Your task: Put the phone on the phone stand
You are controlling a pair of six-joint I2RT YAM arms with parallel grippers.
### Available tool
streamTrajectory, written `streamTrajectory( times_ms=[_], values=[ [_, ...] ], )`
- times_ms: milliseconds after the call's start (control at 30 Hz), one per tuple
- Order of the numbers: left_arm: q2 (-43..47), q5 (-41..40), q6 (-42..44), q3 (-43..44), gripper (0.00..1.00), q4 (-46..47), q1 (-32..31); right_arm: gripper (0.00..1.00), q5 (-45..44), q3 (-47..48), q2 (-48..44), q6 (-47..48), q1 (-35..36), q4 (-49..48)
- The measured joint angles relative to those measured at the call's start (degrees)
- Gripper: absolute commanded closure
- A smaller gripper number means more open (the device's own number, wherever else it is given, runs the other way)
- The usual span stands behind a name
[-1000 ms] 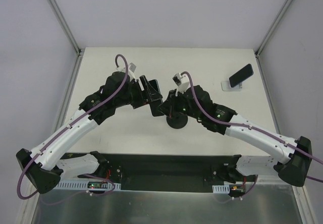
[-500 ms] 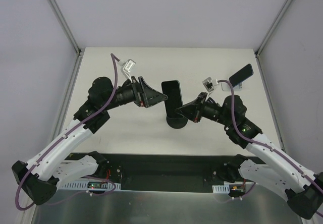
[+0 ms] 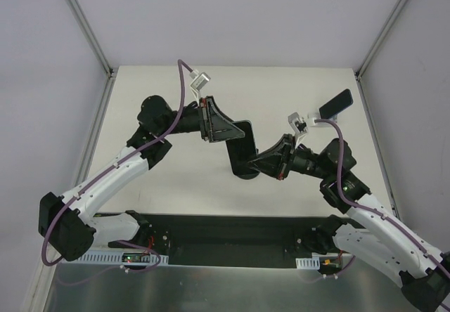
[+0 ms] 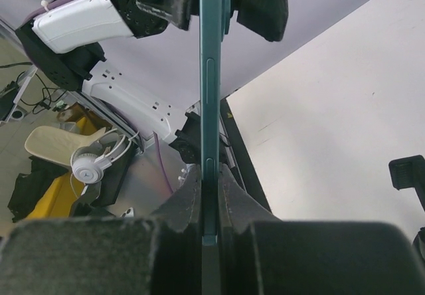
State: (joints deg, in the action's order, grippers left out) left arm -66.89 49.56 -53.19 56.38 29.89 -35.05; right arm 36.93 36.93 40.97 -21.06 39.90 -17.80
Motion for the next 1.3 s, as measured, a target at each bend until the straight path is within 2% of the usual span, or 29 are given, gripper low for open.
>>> streamTrajectory(
  times_ms=[67,200,233,300,333,367,433,500,600,733,833,1000,1300],
  values=[
    [-0.63,1.25,-0.50,0.83,0.69,1.31,-0.28,0.99,0.52,-0.02,0.28,-0.20,0.00,-0.39],
    [-1.16,3.58,-1.33,2.40,1.00,2.97,-1.18,0.99,1.75,-0.04,1.11,-0.39,0.00,-2.21],
    [-1.22,3.87,-1.20,2.40,1.00,3.19,-1.25,0.99,2.12,-0.02,1.22,-0.76,0.02,-2.97],
    [-1.31,4.17,0.13,2.54,1.00,3.61,-1.22,0.81,2.71,-0.02,1.49,-1.55,0.04,-3.26],
    [-1.31,4.20,0.92,2.91,1.00,2.75,-1.22,0.51,2.67,-0.02,1.66,-1.77,0.04,-3.43],
    [-1.31,4.15,2.45,3.58,1.00,1.03,-1.22,0.37,2.45,0.07,1.79,-1.44,0.02,-3.08],
    [-1.29,2.54,6.05,6.27,1.00,-7.30,-1.38,0.17,-0.09,0.92,1.86,0.96,-0.02,0.39],
    [-1.05,-0.81,11.61,9.51,1.00,-17.18,-1.68,0.12,-5.22,3.08,1.84,4.33,-0.07,7.58],
    [0.04,-7.37,19.30,13.49,1.00,-29.51,-1.70,0.11,-14.95,7.08,1.95,7.98,-0.07,20.15],
    [3.41,-18.14,28.11,15.98,1.00,-42.18,-1.64,0.27,-26.40,11.96,4.09,9.27,-0.02,33.83],
    [6.29,-25.40,31.65,16.02,1.00,-47.41,-1.66,0.36,-32.98,12.66,6.78,9.25,1.99,38.75],
    [9.09,-33.31,34.42,16.00,1.00,-50.56,-1.64,0.48,-42.05,14.27,13.00,9.25,9.77,45.22],
    [8.02,-33.29,35.47,14.67,1.00,-51.87,-1.66,0.58,-49.31,18.05,20.00,9.22,10.88,46.82]
  ],
)
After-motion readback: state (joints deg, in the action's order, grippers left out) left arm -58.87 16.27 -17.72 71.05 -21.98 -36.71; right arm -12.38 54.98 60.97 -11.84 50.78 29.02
